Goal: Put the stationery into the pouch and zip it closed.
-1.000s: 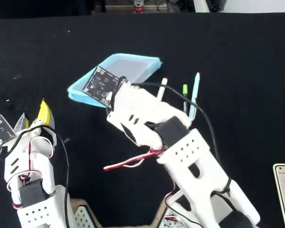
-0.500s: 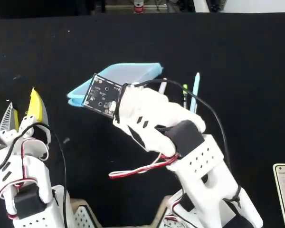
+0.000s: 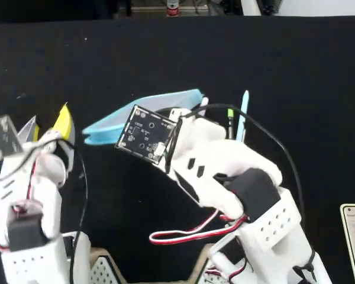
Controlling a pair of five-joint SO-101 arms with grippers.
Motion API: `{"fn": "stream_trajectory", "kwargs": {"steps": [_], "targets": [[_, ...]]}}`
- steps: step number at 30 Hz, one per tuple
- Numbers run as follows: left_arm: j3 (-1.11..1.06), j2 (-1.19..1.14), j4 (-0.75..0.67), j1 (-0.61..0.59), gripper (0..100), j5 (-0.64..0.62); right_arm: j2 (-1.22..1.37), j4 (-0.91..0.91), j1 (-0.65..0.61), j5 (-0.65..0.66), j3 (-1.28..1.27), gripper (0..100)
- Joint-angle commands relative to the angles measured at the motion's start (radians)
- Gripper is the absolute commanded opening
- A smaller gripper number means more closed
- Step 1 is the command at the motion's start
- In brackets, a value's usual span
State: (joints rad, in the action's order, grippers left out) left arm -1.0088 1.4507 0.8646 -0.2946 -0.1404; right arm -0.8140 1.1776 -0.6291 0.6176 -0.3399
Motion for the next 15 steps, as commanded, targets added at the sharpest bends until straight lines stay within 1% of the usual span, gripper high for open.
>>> {"fn": "stream_trajectory", "kwargs": {"steps": [1, 4, 7, 11, 13, 15], "targets": [[0.251, -0.222, 0.064, 0.022, 22, 0.014, -0.027, 0.043, -0.002, 0.006, 0.061, 1.1], [0.343, -0.318, 0.101, 0.024, 22, 0.014, -0.027, 0.049, 0.000, 0.006, 0.061, 1.1], [0.360, -0.404, 0.069, 0.039, 22, 0.035, -0.027, 0.041, -0.002, 0.006, 0.062, 1.1], [0.314, -0.525, 0.055, 0.148, 22, 0.118, -0.027, 0.014, -0.002, 0.005, 0.062, 1.1], [0.272, -0.563, 0.055, 0.206, 22, 0.124, -0.027, -0.008, -0.002, 0.000, 0.061, 1.1], [0.242, -0.569, 0.054, 0.249, 22, 0.126, -0.027, -0.037, -0.002, -0.048, 0.061, 1.1]]}}
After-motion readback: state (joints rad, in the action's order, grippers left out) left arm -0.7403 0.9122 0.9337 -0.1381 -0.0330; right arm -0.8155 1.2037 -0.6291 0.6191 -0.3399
